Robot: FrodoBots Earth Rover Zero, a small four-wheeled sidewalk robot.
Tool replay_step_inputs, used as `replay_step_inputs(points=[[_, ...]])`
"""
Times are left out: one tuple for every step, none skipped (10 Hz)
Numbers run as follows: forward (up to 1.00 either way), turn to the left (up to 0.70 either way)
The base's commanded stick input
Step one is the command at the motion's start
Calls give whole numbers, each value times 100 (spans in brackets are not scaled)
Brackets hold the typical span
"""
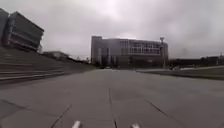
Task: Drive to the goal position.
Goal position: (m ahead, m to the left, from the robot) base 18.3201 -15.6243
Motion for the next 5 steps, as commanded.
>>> replay_step_inputs(points=[[70, 0], [70, 1], [70, 0], [70, 0], [70, 0]])
